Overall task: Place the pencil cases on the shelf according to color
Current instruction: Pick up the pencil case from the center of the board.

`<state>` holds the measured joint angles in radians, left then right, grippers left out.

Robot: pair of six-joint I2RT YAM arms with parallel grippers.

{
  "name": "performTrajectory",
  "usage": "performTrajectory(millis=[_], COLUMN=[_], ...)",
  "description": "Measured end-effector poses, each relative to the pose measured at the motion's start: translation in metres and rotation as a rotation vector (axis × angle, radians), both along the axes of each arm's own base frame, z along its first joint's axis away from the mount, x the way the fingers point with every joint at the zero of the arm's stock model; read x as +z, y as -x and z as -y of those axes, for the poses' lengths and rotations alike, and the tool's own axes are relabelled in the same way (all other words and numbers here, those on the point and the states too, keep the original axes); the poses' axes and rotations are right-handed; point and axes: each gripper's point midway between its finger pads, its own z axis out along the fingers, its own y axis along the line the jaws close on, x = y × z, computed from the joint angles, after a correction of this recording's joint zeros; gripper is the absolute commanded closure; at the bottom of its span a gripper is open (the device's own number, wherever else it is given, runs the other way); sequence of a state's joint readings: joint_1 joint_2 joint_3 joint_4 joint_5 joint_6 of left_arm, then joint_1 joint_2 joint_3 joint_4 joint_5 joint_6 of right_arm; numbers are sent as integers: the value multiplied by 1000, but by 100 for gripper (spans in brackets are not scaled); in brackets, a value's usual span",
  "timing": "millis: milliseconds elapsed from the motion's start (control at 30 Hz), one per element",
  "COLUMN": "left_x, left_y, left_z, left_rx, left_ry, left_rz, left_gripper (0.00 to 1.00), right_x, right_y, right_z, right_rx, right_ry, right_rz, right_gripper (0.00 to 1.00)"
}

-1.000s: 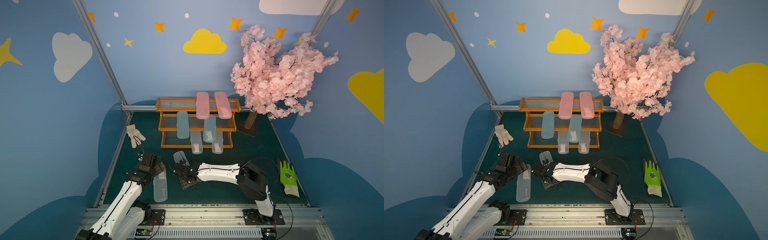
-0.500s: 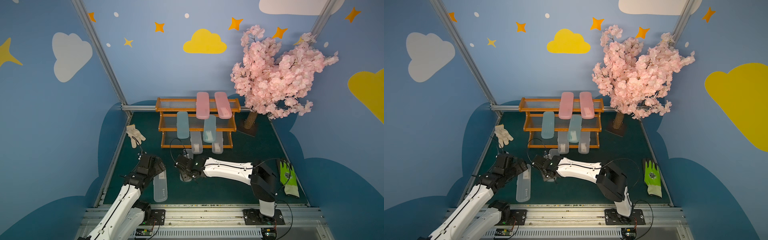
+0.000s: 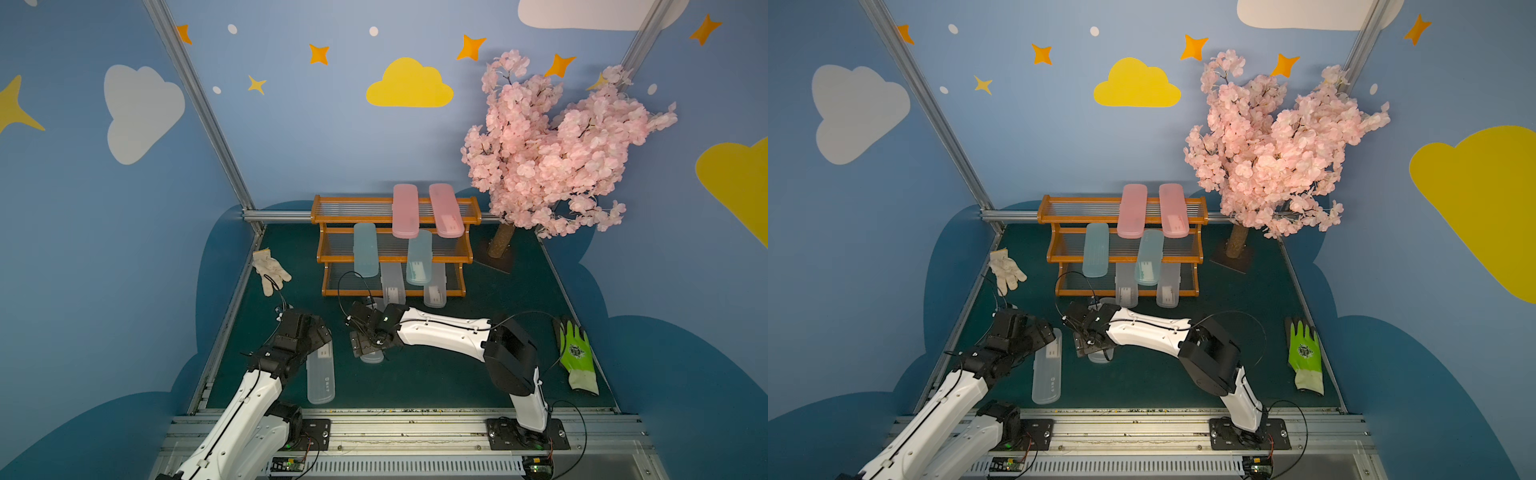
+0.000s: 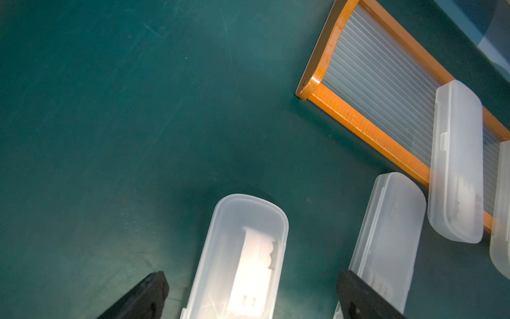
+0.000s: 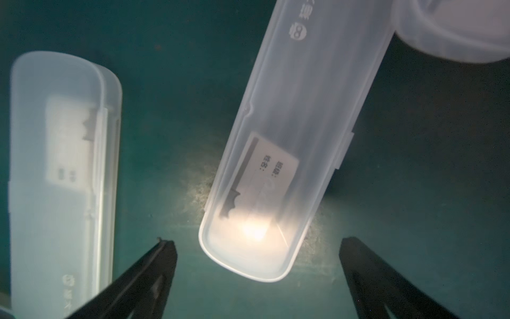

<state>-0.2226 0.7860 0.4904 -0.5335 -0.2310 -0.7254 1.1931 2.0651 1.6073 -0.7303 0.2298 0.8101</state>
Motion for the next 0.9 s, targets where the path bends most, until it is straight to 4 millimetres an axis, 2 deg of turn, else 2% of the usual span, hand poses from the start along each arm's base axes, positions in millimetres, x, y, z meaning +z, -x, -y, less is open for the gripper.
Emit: performTrajectory(millis=[267,600,767,900], left_x=[0,1,0,1], left_y=[0,0,0,0], left_z=[3,6,7,9], left_rx=[-5,-4,-7,-7], left_ry=[16,44,50,60], left_rz=[3,6,4,4], left_gripper=[0,0,0,0], right_x=[-37,-39,-42,-42], right_y=[6,8,12,13], right_z=[-3,-1,19,26], right_rx=[-16,-24,-36,-41], right_ry=[50,60,93,97], right_rz=[-69,-79,-62,-56], right_gripper=[2,9,10,20])
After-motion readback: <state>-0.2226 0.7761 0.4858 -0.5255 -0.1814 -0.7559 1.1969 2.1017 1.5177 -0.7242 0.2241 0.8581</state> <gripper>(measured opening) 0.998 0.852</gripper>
